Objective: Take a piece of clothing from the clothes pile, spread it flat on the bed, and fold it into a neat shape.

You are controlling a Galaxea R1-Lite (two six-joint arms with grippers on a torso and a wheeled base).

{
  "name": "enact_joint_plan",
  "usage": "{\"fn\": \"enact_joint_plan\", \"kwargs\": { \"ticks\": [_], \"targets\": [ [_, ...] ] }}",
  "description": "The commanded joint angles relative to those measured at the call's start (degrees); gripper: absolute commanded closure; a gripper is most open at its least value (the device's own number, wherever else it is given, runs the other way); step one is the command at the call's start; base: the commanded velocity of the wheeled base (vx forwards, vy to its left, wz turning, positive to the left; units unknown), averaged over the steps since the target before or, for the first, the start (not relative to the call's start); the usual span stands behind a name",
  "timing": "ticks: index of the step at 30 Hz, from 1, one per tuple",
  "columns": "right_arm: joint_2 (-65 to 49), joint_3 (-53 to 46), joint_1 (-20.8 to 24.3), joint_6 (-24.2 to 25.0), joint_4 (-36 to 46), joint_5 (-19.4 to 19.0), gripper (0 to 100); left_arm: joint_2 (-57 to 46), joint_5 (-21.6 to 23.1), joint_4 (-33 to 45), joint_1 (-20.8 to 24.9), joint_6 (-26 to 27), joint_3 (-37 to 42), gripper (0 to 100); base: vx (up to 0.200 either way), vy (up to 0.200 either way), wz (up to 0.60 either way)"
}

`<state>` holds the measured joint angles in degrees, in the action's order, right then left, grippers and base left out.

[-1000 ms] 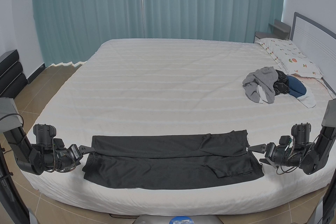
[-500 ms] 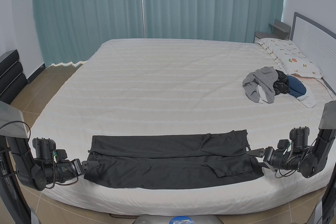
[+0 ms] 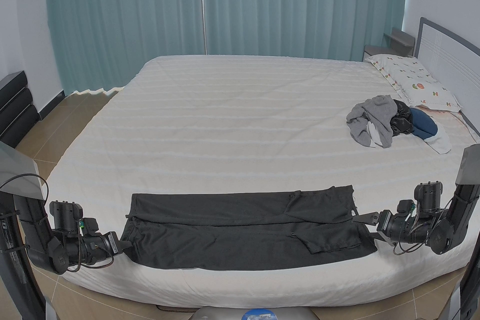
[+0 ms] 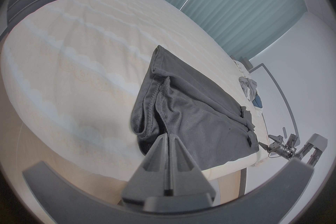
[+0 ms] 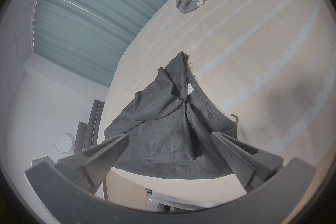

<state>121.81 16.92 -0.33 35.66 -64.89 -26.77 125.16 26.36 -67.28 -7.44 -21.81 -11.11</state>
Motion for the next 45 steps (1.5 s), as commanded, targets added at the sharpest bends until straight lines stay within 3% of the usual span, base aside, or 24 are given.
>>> {"fn": "enact_joint_plan", "kwargs": {
  "ticks": [1, 29, 30, 41, 42, 45],
  "targets": [
    [-0.2, 0.0, -0.1, 0.0, 0.0, 0.0, 0, 0.3, -0.2, 0.0, -0.2, 0.2, 0.8, 100, 0.000, 0.000, 0.00],
    [-0.3, -0.1, -0.2, 0.0, 0.0, 0.0, 0, -1.1, -2.7, -0.5, -1.5, 2.2, 5.0, 100, 0.000, 0.000, 0.00],
    [-0.3, -0.1, -0.2, 0.1, 0.0, 0.0, 0, -0.9, -2.8, -0.6, -1.6, 2.2, 5.0, 0, 0.000, 0.000, 0.00],
    [-0.3, -0.1, -0.2, 0.0, 0.0, 0.0, 0, -3.4, -3.7, -0.9, -3.7, 1.2, 3.5, 0, 0.000, 0.000, 0.00],
    [-0.3, 0.0, -0.2, 0.1, 0.0, 0.0, 0, -6.2, -3.7, -0.8, -3.9, -3.0, 1.0, 0, 0.000, 0.000, 0.00],
    [-0.2, 0.0, -0.1, 0.1, 0.0, 0.0, 0, -8.1, -3.7, 0.5, -3.5, -7.1, -2.8, 0, 0.000, 0.000, 0.00]
  ]
}}
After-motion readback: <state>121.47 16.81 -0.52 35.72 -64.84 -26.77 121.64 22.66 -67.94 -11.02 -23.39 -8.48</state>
